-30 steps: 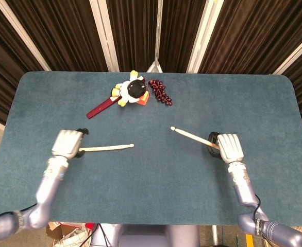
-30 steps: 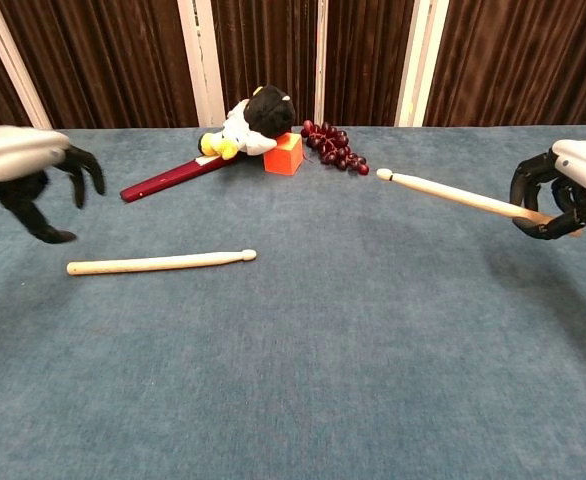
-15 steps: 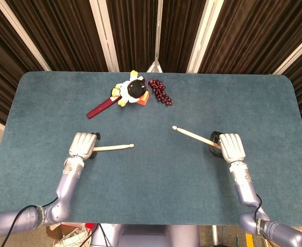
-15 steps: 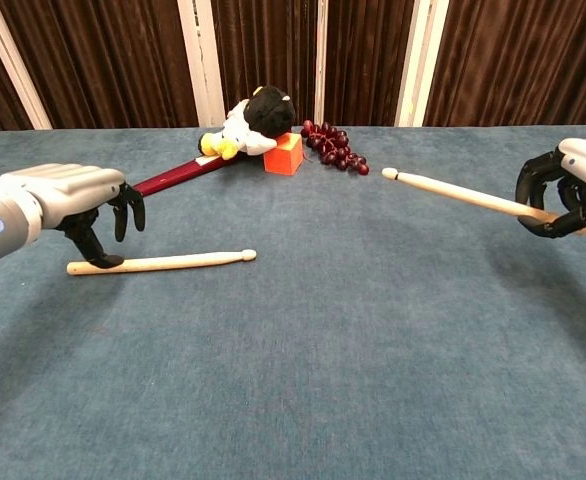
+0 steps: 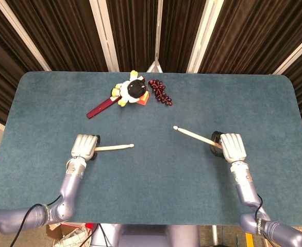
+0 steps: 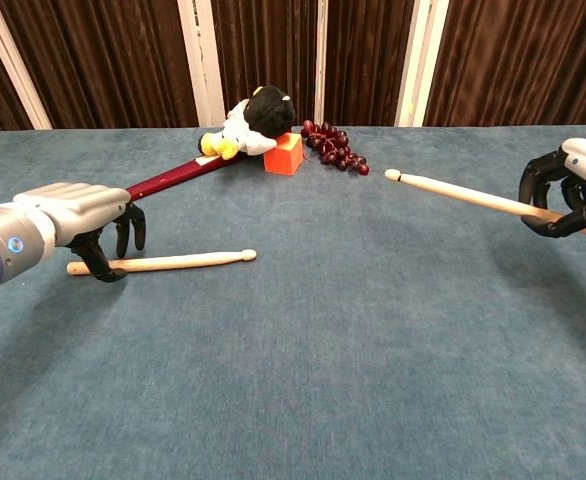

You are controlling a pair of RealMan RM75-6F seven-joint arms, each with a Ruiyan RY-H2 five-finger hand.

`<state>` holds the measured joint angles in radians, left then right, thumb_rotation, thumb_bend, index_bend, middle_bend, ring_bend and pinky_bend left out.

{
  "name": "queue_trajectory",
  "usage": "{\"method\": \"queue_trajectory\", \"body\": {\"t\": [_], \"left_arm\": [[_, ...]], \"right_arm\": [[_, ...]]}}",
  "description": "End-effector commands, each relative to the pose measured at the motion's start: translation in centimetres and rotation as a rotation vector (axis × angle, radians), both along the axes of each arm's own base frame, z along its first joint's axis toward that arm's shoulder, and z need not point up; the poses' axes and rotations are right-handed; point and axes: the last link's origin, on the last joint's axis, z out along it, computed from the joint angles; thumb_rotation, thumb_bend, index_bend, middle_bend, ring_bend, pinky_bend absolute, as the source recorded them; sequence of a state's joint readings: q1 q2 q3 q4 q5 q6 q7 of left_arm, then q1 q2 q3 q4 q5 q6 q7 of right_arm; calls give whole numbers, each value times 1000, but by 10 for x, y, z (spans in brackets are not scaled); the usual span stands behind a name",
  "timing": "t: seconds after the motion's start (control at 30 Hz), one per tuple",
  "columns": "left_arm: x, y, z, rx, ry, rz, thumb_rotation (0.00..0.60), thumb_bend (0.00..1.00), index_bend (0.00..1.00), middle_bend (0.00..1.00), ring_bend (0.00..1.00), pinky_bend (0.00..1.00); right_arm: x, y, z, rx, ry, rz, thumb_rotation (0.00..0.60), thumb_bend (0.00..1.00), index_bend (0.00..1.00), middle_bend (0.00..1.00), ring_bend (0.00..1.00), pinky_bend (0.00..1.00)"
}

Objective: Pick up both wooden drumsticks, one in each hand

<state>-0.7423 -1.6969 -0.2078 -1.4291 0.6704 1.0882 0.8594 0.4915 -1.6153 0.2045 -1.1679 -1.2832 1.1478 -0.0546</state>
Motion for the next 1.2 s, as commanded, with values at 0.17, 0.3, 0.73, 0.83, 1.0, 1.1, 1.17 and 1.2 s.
{"method": "queue_trajectory", "body": {"t": [0.17,0.3,0.73,0.83,1.0,1.1,1.17,1.2], "left_arm": [[6,1,-13,-14,-27,-10,600,444,411,439,795,926],[10,1,-18,-18,-34,-22,600,443,432,463,795,926],[10,0,-21,9,-34,-58,600,579,593,678,810,934],[13,1,-17,32,-49,-88,600,586,595,682,811,935],[24,4,-7,60,-81,-139,600,589,595,682,811,935],[37,7,4,84,-105,-194,600,589,596,683,811,935],[47,9,12,97,-130,-226,600,589,598,684,811,935],[51,9,14,100,-139,-237,600,589,599,684,811,935]], "right_arm": [[-1,0,0,-3,4,0,600,560,793,670,773,777],[-1,0,0,-4,7,0,600,560,793,670,773,777],[-3,1,0,-1,10,0,600,560,796,674,773,777],[-3,2,0,-1,10,0,600,561,797,674,773,777],[-1,2,0,-6,4,0,600,560,797,675,773,777],[4,0,2,-13,-3,6,600,561,798,675,773,777],[9,-1,3,-20,-5,16,600,561,800,677,773,777],[11,-2,4,-23,-6,21,600,561,802,678,773,777]]}}
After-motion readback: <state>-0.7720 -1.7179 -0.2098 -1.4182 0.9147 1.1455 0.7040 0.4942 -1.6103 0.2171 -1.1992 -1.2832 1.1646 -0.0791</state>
